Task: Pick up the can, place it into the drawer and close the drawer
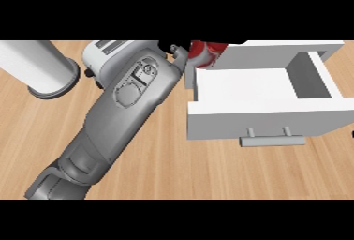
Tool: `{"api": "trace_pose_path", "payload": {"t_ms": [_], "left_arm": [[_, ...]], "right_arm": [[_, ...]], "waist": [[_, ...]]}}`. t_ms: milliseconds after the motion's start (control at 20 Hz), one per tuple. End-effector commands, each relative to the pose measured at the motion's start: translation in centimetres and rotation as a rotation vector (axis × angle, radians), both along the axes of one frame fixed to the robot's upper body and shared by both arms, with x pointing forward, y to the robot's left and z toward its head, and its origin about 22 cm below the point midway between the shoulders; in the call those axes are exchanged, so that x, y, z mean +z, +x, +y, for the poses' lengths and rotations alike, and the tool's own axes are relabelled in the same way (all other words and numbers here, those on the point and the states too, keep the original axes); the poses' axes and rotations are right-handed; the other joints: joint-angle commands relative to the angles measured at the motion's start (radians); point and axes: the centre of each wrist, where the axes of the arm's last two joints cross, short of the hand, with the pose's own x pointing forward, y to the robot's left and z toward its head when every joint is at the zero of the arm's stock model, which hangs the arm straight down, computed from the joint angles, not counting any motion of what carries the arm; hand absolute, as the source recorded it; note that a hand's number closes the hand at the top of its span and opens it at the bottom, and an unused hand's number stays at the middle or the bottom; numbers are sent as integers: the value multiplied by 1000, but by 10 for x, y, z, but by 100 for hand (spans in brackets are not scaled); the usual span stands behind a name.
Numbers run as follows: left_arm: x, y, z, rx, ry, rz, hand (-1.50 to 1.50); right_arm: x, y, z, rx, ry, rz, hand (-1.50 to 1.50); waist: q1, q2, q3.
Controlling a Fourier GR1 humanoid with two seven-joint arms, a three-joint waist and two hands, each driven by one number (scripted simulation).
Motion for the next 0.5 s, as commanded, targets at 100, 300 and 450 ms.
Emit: {"api": "trace_pose_path", "payload": {"t_ms": [100,300,450], "left_arm": [[17,7,-23,-2,35,38,150],[23,16,-32,12,77,14,150],[11,21,-34,36,83,32,150]], "right_arm": [[-5,4,3,-20,17,12,-150],[9,4,6,13,10,-4,-150],[8,3,10,6,-7,-6,-150]], "waist": [[-5,1,0],[-17,5,0],[-37,9,1]]}}
